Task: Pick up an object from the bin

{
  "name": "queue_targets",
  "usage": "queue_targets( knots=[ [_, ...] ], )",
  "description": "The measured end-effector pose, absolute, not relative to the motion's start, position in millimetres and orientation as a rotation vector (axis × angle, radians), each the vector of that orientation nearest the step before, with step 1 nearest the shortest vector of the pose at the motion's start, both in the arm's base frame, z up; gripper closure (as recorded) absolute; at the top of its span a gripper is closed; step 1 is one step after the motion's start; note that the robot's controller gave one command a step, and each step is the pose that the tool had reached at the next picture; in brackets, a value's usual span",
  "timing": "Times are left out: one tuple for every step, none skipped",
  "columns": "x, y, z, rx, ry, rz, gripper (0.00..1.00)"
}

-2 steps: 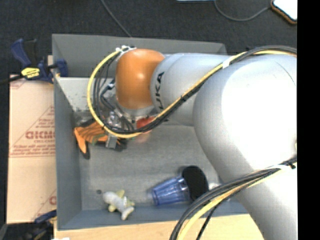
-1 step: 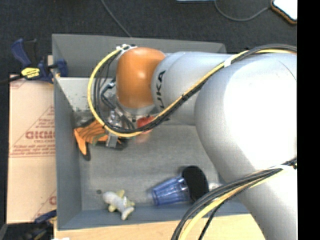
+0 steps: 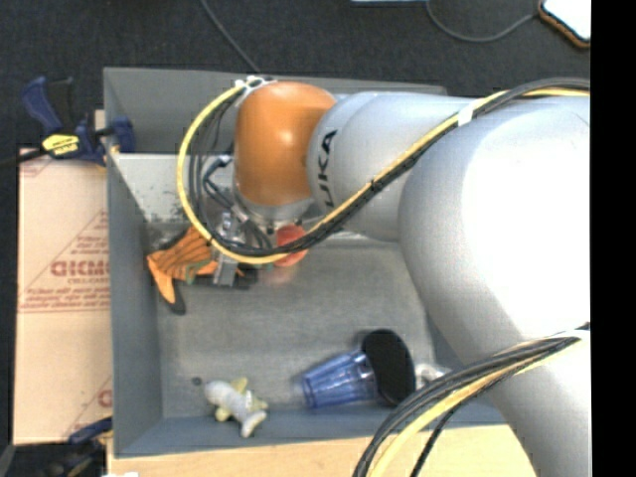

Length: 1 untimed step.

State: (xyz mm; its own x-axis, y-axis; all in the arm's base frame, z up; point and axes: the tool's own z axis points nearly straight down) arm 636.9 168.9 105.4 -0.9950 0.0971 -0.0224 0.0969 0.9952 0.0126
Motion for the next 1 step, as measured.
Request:
queue_targets(
  knots=[
    [635.6,168.4,146.8,0.153,3.121,0.016,1.00]
  ],
)
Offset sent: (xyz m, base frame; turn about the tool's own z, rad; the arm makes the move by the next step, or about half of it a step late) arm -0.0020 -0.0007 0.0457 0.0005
